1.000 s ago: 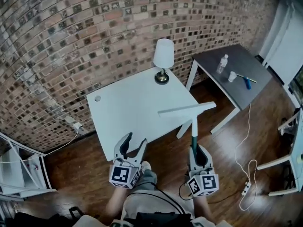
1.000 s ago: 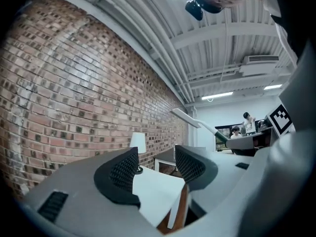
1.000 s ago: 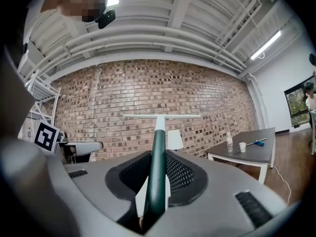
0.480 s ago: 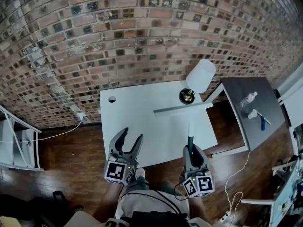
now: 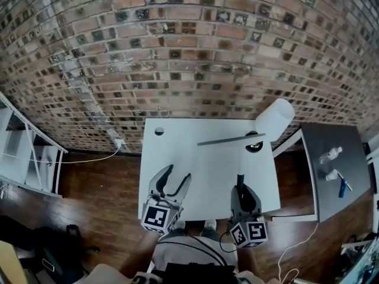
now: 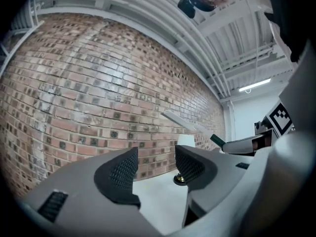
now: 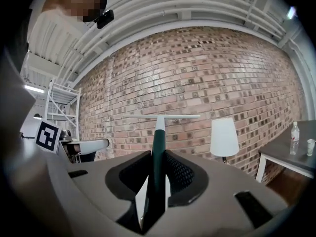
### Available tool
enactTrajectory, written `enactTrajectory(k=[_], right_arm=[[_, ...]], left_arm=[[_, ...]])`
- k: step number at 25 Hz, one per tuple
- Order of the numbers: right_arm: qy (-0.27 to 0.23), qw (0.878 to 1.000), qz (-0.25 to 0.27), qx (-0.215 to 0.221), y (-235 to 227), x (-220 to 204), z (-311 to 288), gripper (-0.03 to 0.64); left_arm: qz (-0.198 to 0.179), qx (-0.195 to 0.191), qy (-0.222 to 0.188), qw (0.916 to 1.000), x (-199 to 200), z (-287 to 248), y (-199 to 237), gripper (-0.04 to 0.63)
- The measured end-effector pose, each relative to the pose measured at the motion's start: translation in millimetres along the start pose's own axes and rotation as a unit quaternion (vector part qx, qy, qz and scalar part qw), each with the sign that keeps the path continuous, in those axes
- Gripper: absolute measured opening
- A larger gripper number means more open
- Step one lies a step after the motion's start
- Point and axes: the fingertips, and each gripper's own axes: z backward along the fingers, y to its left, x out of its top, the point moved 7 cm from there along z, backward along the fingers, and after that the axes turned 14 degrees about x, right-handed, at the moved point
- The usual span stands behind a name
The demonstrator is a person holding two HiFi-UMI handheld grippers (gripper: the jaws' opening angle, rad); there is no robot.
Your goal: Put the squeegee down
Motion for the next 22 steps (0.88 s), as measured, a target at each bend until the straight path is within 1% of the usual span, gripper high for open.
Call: enactTrajectory(k=[3,6,8,10,14,19,22], right_arm=[[0.019,1.000,-0.019,0.011,-20.0,-15.6,-11.3,0.114],[0.053,0.998,-0.032,0.013,-43.6,-39.4,-23.7,0.114],[0.082,0.996,-0.032,0.018,-59.6,-60.0,-34.8,0.114],[0.113,0.993,-0.039,0.023,-75.3,-84.2,-47.5,0.114],[0.165,0.984,-0.063,0.026,-105.5,-131.8,-78.3,0.114],[0.203,0.976,-0.074,0.023,-138.3,-183.8,-123.0,0.114],[0.234,0.970,-0.065,0.011,-157.6,-213.6,-147.0,0.114]], left_arm=[[-0.007,0.020,-0.009,0.9997,-17.7,-8.9,0.0,0.235],[0.001,0.036,-0.003,0.9994,-23.8,-18.9,-5.7,0.235],[0.000,0.044,0.005,0.9990,-26.7,-24.6,-9.5,0.235],[-0.005,0.052,0.017,0.9985,-30.2,-29.0,-12.9,0.235],[0.000,0.084,0.030,0.9961,-38.8,-31.9,-12.9,0.235],[-0.001,0.114,0.053,0.9921,-48.0,-23.5,-12.1,0.235],[0.002,0.130,0.065,0.9895,-54.2,-15.8,-13.5,0.235]])
